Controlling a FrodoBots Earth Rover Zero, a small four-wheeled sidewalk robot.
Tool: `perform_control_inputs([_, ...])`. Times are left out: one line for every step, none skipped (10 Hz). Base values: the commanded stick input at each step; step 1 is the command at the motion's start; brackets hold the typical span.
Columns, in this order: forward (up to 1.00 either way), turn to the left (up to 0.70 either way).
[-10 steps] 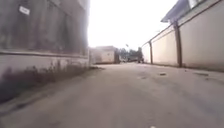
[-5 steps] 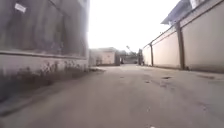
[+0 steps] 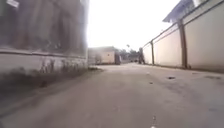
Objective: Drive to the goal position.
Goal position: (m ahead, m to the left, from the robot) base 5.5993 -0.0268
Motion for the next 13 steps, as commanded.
perform_control_inputs([0.5, 0.0])
perform_control_inputs([0.5, 0.0])
perform_control_inputs([0.5, 0.0])
perform_control_inputs([0.5, 0.0])
perform_control_inputs([0.5, 0.0])
perform_control_inputs([0.5, 0.0])
perform_control_inputs([0.5, 0.0])
perform_control_inputs([0.5, 0.0])
perform_control_inputs([0.5, 0.0])
perform_control_inputs([0.5, 0.0])
perform_control_inputs([0.5, 0.0])
perform_control_inputs([0.5, 0.0])
perform_control_inputs([0.5, 0.0])
